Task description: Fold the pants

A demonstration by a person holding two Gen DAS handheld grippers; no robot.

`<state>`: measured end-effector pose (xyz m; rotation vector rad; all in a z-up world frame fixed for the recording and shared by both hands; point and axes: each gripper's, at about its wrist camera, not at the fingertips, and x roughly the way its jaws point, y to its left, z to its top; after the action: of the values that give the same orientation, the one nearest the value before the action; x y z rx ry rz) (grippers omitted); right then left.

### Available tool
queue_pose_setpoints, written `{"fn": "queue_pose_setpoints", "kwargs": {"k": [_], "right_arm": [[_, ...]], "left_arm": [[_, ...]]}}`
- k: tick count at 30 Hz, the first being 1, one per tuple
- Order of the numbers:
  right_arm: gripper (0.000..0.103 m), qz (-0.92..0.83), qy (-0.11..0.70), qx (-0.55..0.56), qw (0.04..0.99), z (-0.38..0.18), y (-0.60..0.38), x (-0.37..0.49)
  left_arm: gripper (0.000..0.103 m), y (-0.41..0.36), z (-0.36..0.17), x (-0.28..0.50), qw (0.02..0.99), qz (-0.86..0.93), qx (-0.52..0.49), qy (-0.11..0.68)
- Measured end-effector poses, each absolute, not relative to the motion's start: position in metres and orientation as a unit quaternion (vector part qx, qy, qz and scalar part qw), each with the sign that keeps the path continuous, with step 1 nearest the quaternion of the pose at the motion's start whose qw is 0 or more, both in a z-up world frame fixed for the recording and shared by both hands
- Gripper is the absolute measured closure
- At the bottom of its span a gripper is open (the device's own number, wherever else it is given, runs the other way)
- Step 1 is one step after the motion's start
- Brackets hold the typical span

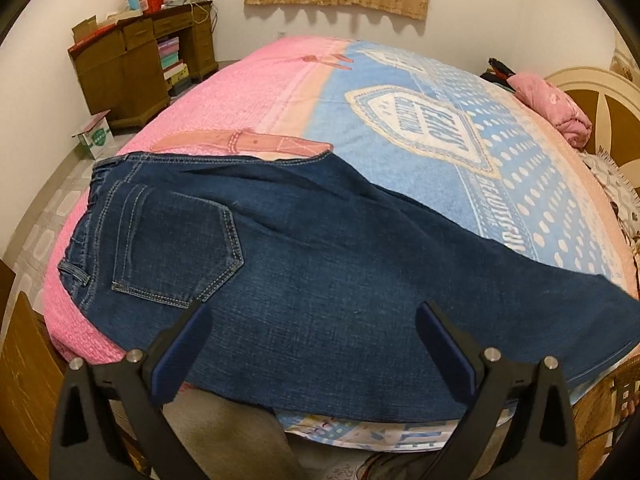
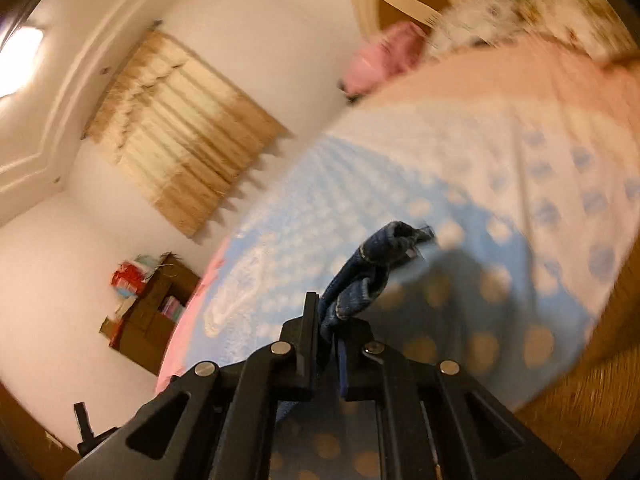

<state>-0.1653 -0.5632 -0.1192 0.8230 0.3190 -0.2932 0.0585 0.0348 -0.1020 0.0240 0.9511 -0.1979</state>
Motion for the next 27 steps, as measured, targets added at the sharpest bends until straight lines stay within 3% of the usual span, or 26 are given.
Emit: {"fn": "queue_pose_setpoints", "kwargs": {"k": [3, 8, 15, 17, 18, 23, 26, 27], "right_arm": [[0.097, -0.181, 0.198, 0.348, 0.898, -0.125, -0.572, -0.152], [0.097, -0.234, 0.32, 0.321, 0.86, -0.202, -0.581, -0.142], [0.092, -0.201, 0.202, 0.497, 0.82, -0.23, -0.588, -0.19], [0.071, -0.179, 0.162, 0.572, 0.784, -0.245, -0.596, -0.2], [0.067, -0.168, 0.147, 0.594, 0.773, -0.251, -0.598, -0.201], [0.067, -0.181, 0.168, 0.582, 0.775, -0.244, -0.594, -0.2], [0.067, -0.275, 0.18, 0.556, 0.764, -0.221, -0.585, -0.213], [0.062, -0.313, 0.157, 0.539, 0.767, -0.207, -0.578, -0.225]], "left_arm": [[0.0, 0.037, -0.104, 0.059, 0.883, -0.094, 0.009, 0.461], [0.0, 0.046, -0.1, 0.059, 0.886, -0.088, 0.01, 0.455], [0.0, 0.059, -0.111, 0.07, 0.878, -0.077, -0.023, 0.473], [0.0, 0.059, -0.112, 0.069, 0.879, -0.072, -0.017, 0.471], [0.0, 0.06, -0.113, 0.069, 0.881, -0.069, -0.011, 0.468], [0.0, 0.07, -0.117, 0.066, 0.888, -0.047, 0.019, 0.457], [0.0, 0.08, -0.119, 0.067, 0.889, -0.049, 0.007, 0.455], [0.0, 0.082, -0.12, 0.068, 0.89, -0.048, 0.005, 0.454]]}}
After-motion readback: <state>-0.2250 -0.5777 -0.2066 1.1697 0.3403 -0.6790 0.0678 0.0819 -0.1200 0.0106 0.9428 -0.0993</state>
